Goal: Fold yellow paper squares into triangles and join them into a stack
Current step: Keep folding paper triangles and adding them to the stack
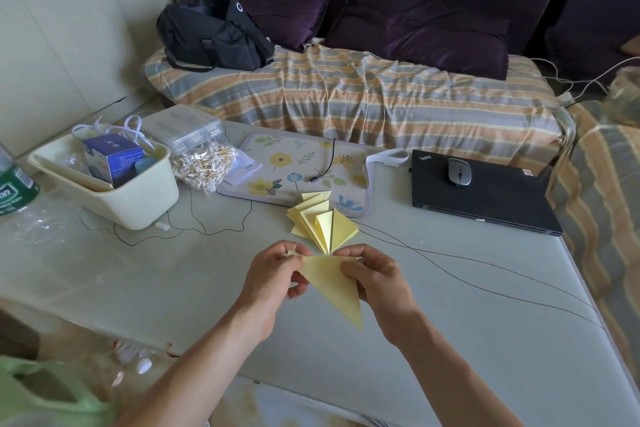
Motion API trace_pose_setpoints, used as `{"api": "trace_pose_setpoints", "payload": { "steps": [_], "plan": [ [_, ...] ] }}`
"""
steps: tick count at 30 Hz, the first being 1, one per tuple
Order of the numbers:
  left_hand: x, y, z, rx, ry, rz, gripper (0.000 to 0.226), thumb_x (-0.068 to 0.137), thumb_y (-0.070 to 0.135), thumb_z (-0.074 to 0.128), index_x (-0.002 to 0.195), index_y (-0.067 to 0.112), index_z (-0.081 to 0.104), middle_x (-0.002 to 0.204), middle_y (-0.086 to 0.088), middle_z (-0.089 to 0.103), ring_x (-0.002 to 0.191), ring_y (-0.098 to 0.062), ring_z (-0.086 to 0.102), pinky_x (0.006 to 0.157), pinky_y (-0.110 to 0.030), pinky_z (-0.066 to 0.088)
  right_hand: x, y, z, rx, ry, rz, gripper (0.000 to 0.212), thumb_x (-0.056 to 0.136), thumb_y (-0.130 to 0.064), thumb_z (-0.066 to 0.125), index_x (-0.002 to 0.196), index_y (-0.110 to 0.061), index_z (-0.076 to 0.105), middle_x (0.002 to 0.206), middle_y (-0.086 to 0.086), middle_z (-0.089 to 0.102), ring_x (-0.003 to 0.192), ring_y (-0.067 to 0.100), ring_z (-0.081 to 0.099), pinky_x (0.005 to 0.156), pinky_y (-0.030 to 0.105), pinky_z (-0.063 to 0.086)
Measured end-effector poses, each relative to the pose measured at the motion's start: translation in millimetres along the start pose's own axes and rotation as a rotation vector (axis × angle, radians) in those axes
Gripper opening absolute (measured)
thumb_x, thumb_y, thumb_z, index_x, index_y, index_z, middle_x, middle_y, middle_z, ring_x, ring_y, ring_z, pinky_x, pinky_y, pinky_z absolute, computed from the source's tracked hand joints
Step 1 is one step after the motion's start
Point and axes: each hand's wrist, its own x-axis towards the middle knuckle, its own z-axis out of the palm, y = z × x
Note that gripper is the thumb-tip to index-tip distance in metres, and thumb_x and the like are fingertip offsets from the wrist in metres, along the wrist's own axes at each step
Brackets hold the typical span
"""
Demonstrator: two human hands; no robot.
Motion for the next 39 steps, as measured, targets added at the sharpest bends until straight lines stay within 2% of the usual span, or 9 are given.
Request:
{"api": "trace_pose_setpoints", "payload": {
  "steps": [4, 11, 15, 17, 20, 23, 27, 33, 39],
  "plan": [
    [-0.8, 0.9, -0.3, 0.012, 0.013, 0.046, 0.016, 0.091, 0.001, 0.057, 0.095, 0.008, 0.071, 0.081, -0.01, 0.067, 0.059, -0.015, 0.065, 0.062, -0.028, 0.059, 1.3, 1.5, -1.3, -0.004, 0.01, 0.006, 0.014, 0.096, -0.006, 0.061, 0.098, -0.011, 0.073, 0.09, 0.016, 0.062, 0.077, 0.025, 0.057, 0.071, 0.038, 0.046],
    [2.6, 0.6, -1.1, -0.074, 0.037, -0.01, 0.019, 0.09, -0.003, 0.053, 0.094, 0.005, 0.069, 0.07, -0.003, 0.07, 0.056, -0.012, 0.061, 0.062, -0.03, 0.058, 1.5, 2.5, 0.9, 0.02, 0.005, -0.004, 0.019, 0.096, 0.002, 0.057, 0.097, -0.008, 0.074, 0.085, 0.013, 0.06, 0.077, 0.025, 0.053, 0.072, 0.037, 0.047],
    [2.9, -1.0, -1.5, -0.05, 0.054, 0.033, 0.021, 0.092, -0.003, 0.052, 0.093, 0.006, 0.071, 0.08, -0.01, 0.069, 0.063, -0.017, 0.062, 0.062, -0.029, 0.06, 0.0, -0.1, -1.5, 0.039, -0.015, 0.02, 0.012, 0.096, -0.009, 0.063, 0.105, -0.009, 0.071, 0.092, 0.012, 0.068, 0.079, 0.021, 0.063, 0.07, 0.033, 0.052],
    [2.4, -1.4, -1.3, -0.054, 0.057, 0.051, 0.02, 0.093, -0.002, 0.054, 0.093, 0.007, 0.071, 0.083, -0.012, 0.068, 0.066, -0.02, 0.064, 0.065, -0.031, 0.062, -2.1, -1.1, -1.2, 0.039, -0.062, 0.039, 0.016, 0.094, -0.014, 0.068, 0.11, -0.01, 0.068, 0.096, 0.013, 0.073, 0.079, 0.02, 0.067, 0.067, 0.032, 0.053],
    [-0.3, -1.4, -0.7, -0.034, 0.01, 0.069, 0.015, 0.093, 0.002, 0.062, 0.097, 0.013, 0.072, 0.081, -0.008, 0.065, 0.067, -0.018, 0.068, 0.067, -0.032, 0.062, -2.7, -0.1, 0.3, 0.006, -0.06, 0.036, 0.02, 0.092, -0.008, 0.07, 0.112, -0.007, 0.066, 0.103, 0.021, 0.071, 0.079, 0.024, 0.068, 0.071, 0.037, 0.053],
    [-0.7, -2.1, -0.4, 0.02, -0.023, 0.09, 0.02, 0.092, 0.0, 0.065, 0.1, 0.017, 0.071, 0.081, -0.005, 0.057, 0.069, -0.017, 0.069, 0.065, -0.028, 0.06, -1.7, 1.1, -0.8, -0.003, -0.052, 0.037, 0.019, 0.092, -0.007, 0.069, 0.111, -0.006, 0.066, 0.103, 0.024, 0.071, 0.08, 0.029, 0.068, 0.076, 0.042, 0.052],
    [1.7, -4.6, -2.3, 0.029, -0.023, 0.109, 0.025, 0.091, -0.005, 0.066, 0.103, 0.017, 0.071, 0.081, -0.007, 0.055, 0.073, -0.018, 0.064, 0.066, -0.026, 0.059, -2.0, 0.5, -1.3, 0.022, -0.072, 0.086, 0.02, 0.094, -0.011, 0.069, 0.113, -0.009, 0.066, 0.107, 0.016, 0.074, 0.088, 0.026, 0.072, 0.074, 0.032, 0.058],
    [4.4, -7.3, -0.9, -0.089, 0.038, 0.068, 0.018, 0.093, -0.001, 0.068, 0.106, 0.011, 0.067, 0.085, -0.008, 0.068, 0.076, -0.02, 0.07, 0.073, -0.031, 0.063, -0.1, 1.3, -1.3, -0.002, -0.017, 0.096, 0.02, 0.091, -0.003, 0.069, 0.11, -0.008, 0.068, 0.101, 0.014, 0.074, 0.081, 0.017, 0.072, 0.071, 0.027, 0.059],
    [3.7, -5.0, -1.7, -0.059, 0.014, 0.059, 0.022, 0.096, -0.003, 0.06, 0.101, 0.014, 0.073, 0.075, -0.008, 0.063, 0.073, -0.02, 0.07, 0.069, -0.03, 0.061, -2.1, -0.7, 0.0, -0.048, -0.027, 0.062, 0.023, 0.095, -0.002, 0.061, 0.107, -0.019, 0.07, 0.092, 0.011, 0.066, 0.079, 0.021, 0.063, 0.076, 0.033, 0.056]
  ]
}}
